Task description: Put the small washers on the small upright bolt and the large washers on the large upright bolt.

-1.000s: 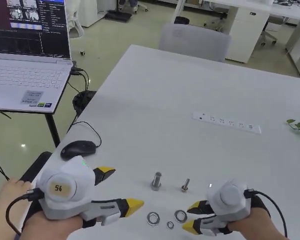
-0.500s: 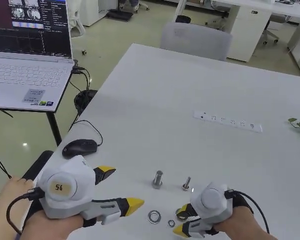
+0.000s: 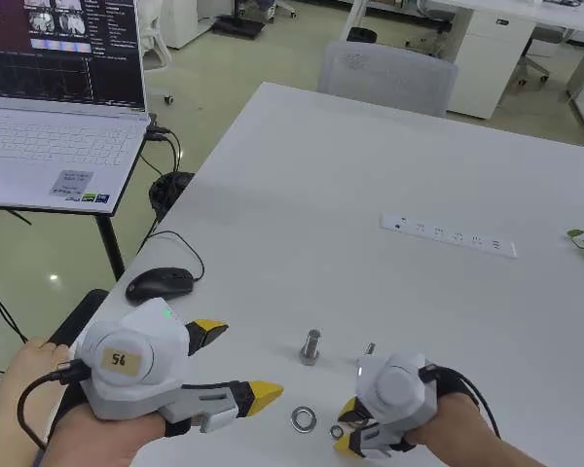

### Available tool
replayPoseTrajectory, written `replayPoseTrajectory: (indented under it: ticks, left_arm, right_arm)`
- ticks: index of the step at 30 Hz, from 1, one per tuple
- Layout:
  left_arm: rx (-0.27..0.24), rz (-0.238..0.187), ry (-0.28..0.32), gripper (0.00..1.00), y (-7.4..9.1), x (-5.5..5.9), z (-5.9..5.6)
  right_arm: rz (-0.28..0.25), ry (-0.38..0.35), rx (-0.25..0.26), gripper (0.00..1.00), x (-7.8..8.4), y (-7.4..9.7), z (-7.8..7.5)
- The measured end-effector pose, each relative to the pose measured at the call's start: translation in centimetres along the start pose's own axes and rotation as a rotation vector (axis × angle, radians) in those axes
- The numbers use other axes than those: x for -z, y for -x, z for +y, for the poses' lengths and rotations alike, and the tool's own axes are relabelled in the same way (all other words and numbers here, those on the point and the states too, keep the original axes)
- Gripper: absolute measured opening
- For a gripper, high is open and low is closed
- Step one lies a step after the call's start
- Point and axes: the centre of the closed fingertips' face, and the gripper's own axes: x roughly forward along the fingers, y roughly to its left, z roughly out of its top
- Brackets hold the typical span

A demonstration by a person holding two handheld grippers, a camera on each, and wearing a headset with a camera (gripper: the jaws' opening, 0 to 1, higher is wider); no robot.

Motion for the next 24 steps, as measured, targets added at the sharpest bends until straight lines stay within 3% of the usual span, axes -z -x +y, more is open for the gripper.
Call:
replayPoseTrajectory:
  ticks: [7, 24]
  left_arm:
    - [-0.001, 0.000, 0.001, 0.63, -0.07, 0.02, 0.03]
    - [0.004, -0.005, 0.001, 0.63, -0.33, -0.27, -0.14]
  right_arm:
    - [0.029, 0.076, 0.010, 0.18, 0.08, 0.07, -0.37]
    - [0.028, 0.076, 0.049, 0.15, 0.18, 0.00, -0.57]
